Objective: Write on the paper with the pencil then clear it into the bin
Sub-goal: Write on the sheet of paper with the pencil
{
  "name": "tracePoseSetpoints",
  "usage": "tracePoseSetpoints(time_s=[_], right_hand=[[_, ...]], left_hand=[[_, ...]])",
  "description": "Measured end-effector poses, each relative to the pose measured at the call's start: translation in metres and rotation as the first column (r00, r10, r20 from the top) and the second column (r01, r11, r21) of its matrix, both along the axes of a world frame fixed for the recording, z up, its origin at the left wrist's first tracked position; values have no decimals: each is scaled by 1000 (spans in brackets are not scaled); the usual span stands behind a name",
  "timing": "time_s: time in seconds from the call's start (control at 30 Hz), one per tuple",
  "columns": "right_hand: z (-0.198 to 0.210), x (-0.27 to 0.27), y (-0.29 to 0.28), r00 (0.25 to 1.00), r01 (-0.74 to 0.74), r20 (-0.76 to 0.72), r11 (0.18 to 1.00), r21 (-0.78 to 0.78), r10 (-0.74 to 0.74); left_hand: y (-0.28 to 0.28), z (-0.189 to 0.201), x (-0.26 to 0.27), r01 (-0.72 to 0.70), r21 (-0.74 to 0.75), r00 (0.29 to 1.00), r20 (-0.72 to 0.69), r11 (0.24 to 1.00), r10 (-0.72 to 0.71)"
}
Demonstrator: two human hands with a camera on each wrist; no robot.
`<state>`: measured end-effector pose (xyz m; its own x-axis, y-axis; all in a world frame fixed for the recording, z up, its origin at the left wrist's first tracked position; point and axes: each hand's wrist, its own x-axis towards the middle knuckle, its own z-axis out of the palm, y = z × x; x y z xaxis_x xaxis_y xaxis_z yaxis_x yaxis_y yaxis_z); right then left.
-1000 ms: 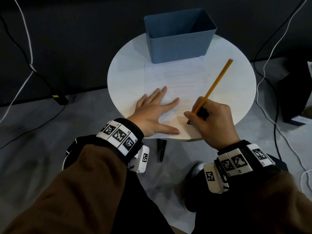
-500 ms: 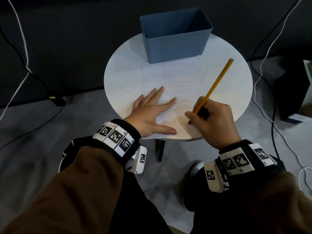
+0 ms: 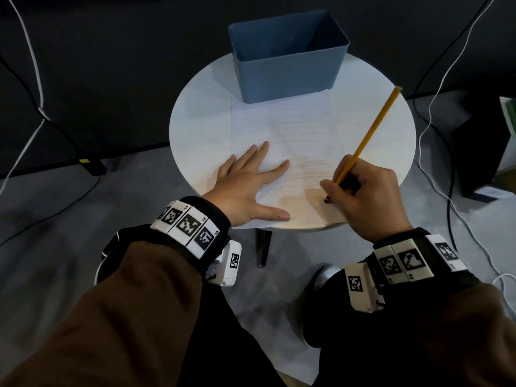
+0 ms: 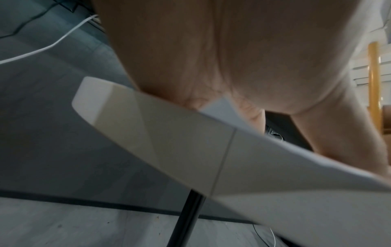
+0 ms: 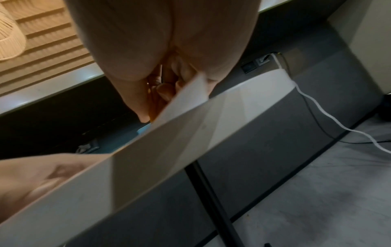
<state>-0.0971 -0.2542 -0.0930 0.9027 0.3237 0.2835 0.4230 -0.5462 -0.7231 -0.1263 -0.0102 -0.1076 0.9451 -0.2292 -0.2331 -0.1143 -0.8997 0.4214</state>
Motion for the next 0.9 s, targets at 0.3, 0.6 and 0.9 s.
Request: tracePoseSetpoints(time_s=[0.3, 0.6, 0.9], right_hand=[[5, -3, 3, 1000, -13, -27, 999, 51, 15], [7, -1, -9, 998, 54, -33, 998, 26, -54], [0, 4, -14, 994, 99, -52, 995, -10, -99]], left_hand=[[0, 0, -1, 6, -2, 1000, 5, 1000, -6], [-1, 0, 0, 4, 16, 1000, 5, 1000, -4], [-2, 2, -1, 1, 13, 1000, -6, 1000, -1]])
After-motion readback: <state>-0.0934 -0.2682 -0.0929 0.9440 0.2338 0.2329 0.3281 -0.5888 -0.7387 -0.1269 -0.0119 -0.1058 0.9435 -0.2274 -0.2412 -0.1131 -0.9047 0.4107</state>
